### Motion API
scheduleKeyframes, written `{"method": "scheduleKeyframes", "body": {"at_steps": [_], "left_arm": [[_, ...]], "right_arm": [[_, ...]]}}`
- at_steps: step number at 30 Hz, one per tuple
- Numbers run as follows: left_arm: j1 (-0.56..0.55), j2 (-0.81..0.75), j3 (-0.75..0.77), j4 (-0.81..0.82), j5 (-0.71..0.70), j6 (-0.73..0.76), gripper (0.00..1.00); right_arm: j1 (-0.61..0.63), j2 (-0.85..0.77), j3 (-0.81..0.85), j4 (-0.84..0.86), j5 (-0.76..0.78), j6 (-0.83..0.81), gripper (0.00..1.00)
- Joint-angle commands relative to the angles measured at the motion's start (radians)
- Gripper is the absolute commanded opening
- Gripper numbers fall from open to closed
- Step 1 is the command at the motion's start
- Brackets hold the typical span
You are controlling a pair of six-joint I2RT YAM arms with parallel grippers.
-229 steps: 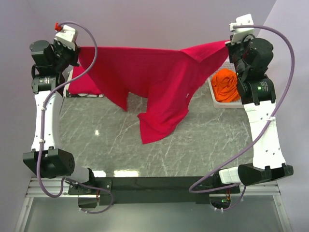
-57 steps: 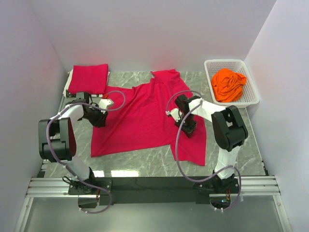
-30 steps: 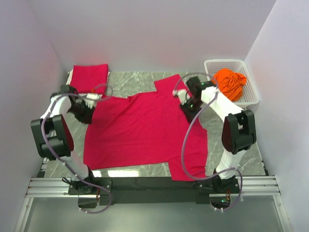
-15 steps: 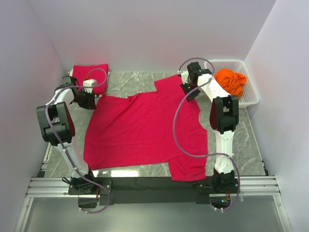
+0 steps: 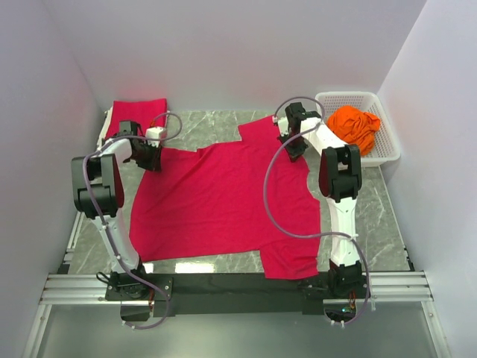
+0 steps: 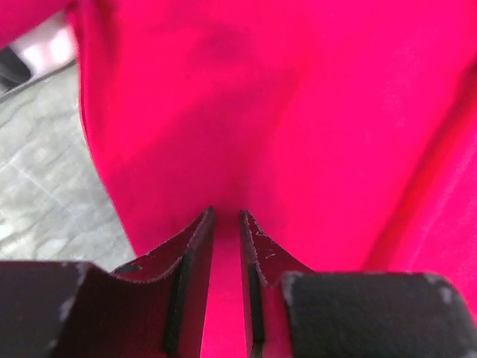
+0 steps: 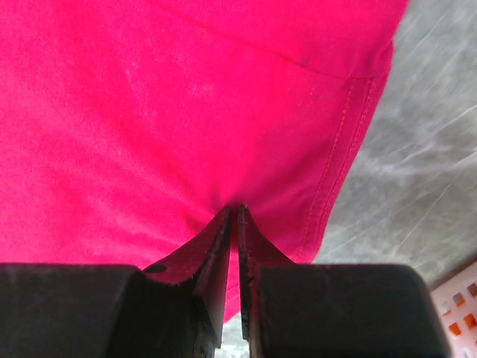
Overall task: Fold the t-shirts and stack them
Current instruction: Flatten the tshirt out
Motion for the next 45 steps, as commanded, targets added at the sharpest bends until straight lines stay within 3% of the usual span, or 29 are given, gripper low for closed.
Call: {"method": "scheduleKeyframes", "body": {"at_steps": [1, 10, 13, 18, 23, 31, 45], "left_arm": [[0.01, 0.012, -0.028, -0.061, -0.061, 0.008, 0.27], [0.062, -0.068, -0.151, -0.124, -0.121, 0.074, 0.25], [0.088, -0.076, -0.093, -0.132, -0.051, 0.062, 0.29], [0.103, -0.087, 0.005, -0.125, 0.092, 0.017, 0.38], [0.108, -0.074, 0.077, -0.059, 0.097, -0.056, 0.41], [0.117, -0.019, 0.166, -0.023, 0.1, -0.116, 0.43], [0.129, -0.004, 0.133, 0.02, 0.063, -0.106, 0.45]], "right_arm": [[0.0, -0.018, -0.061, -0.066, 0.033, -0.025, 0.15], [-0.006, -0.165, -0.248, -0.057, -0.013, -0.063, 0.22], [-0.026, -0.19, -0.213, -0.013, -0.043, -0.028, 0.31], [-0.055, -0.152, -0.043, 0.024, -0.063, 0.05, 0.36], [-0.083, -0.083, 0.102, 0.055, -0.05, 0.125, 0.54], [-0.085, 0.037, 0.224, 0.047, -0.056, 0.168, 0.54], [-0.089, 0.138, 0.286, 0.119, -0.111, 0.214, 0.56]]}}
